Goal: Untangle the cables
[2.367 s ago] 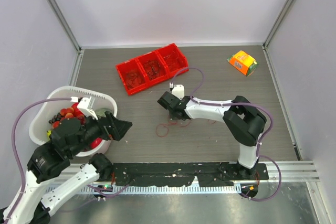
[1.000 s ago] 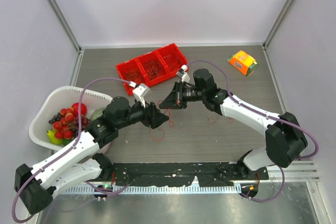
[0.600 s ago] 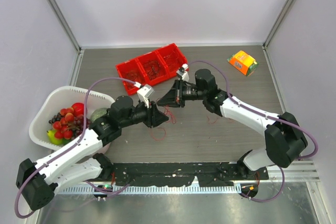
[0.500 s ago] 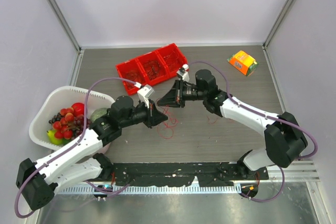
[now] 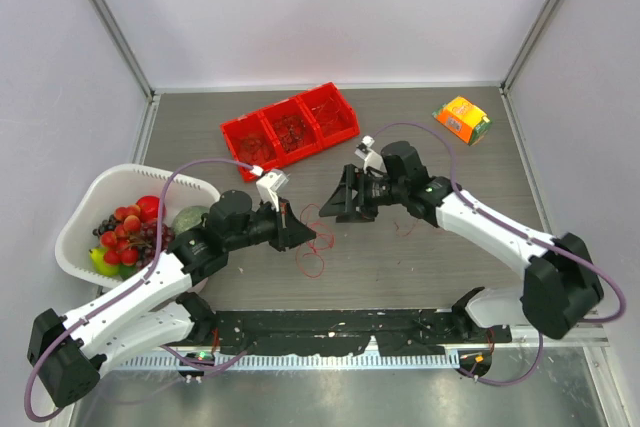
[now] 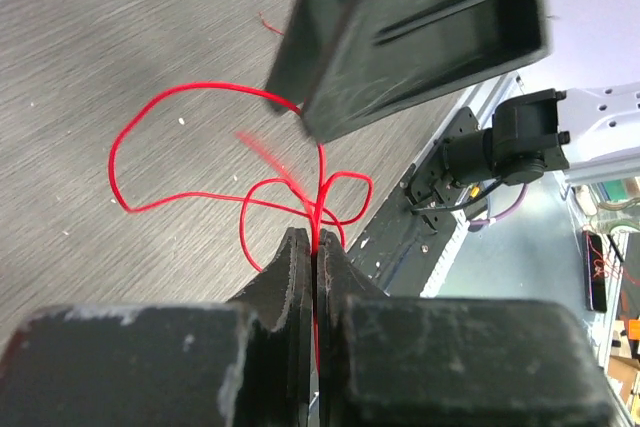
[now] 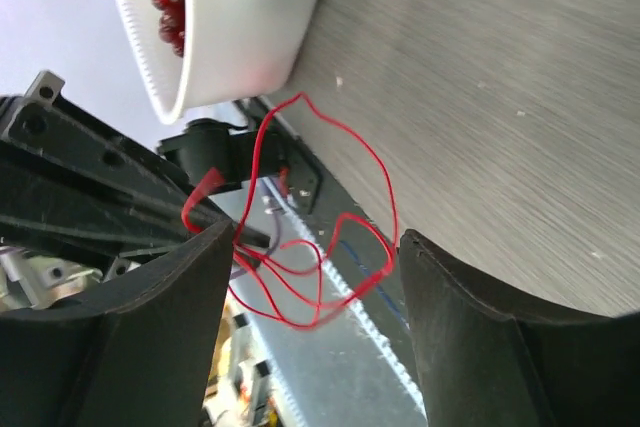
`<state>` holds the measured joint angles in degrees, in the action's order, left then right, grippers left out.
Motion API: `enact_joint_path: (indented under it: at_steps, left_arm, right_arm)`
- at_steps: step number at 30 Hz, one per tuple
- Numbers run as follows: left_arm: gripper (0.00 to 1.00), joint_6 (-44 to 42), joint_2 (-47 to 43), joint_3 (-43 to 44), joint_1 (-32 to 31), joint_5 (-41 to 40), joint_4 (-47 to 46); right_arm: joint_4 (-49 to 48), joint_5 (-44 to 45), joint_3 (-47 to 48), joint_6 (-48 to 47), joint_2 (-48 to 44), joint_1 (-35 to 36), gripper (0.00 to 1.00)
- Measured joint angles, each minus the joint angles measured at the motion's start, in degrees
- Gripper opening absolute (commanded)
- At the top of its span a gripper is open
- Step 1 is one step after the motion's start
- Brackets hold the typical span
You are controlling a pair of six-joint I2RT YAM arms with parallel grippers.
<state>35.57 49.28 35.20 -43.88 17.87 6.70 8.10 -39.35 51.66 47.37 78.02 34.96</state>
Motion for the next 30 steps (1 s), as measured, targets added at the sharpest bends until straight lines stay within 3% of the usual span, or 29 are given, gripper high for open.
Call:
enact_joint_path:
  at_steps: [6, 11, 17, 30]
  left_arm:
    - [0.00, 1.66, -3.65, -2.47, 0.00, -2.32, 0.87]
    - [0.00, 1.22, -3.96, -2.47, 0.00, -4.00, 1.01]
    - [0.00, -0.76, -2.23, -2.40, 0.00, -5.16, 2.25]
    - [0.00, -2.71, -0.70, -1.49, 0.00, -5.46, 3.45]
  right_arm:
    - [10.03, 12.70, -0.22, -3.17, -11.43, 0.52, 0.73]
    - [5.88, 19.43, -2.99, 6.91, -16.22, 6.08, 0.72]
    - [0.17, 23.98, -4.74, 18.10, -12.39, 12.31, 0.60]
    - [-9.84, 27.71, -6.16, 26.99, -6.23, 15.19, 0.63]
